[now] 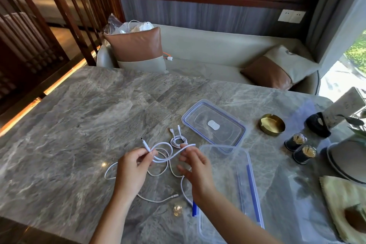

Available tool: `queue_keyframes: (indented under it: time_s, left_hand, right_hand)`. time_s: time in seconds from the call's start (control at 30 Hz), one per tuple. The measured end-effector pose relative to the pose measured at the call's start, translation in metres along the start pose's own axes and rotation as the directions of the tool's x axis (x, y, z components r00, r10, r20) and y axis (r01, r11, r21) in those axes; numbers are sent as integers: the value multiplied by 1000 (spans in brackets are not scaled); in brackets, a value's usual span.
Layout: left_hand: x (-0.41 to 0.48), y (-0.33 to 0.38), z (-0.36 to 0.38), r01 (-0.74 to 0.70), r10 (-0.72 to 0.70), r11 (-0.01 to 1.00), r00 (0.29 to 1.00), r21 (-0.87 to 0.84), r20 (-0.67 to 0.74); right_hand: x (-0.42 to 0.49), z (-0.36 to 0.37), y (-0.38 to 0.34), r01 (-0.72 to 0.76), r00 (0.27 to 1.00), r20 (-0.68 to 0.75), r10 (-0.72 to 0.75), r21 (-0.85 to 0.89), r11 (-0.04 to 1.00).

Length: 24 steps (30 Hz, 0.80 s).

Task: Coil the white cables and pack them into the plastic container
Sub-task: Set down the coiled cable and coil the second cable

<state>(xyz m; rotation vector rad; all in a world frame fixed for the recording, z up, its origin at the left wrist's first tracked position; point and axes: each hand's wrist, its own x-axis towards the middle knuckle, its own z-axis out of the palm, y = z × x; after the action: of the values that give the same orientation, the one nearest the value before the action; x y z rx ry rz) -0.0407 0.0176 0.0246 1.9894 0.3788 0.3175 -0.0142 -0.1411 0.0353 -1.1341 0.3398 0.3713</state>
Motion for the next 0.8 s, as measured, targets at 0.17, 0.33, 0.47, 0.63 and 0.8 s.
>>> queue_keyframes:
  time_s: [0.17,0.33,0.47,0.63,0.8]
  left_hand:
    - [-1,6,-9,11,-47,994,944,109,327]
    - [2,16,-16,-173,3,915,906,363,424]
    - [-2,21,-12,-92,-9,959,935,267,354]
    - [-2,23,-10,-66,-9,976,940,207,341]
    - [3,31,-10,-173,59,925,945,339,321]
  right_hand:
    - [4,0,-13,107,981,186,-47,-325,939]
    - [11,-7,-20,447,862,504,-56,-704,551]
    - [15,-9,-30,536,788,615,36,-714,451]
    - [20,-12,-39,607,692,714,105,-655,450]
    - [22,-13,-41,520,735,672,89,-643,562]
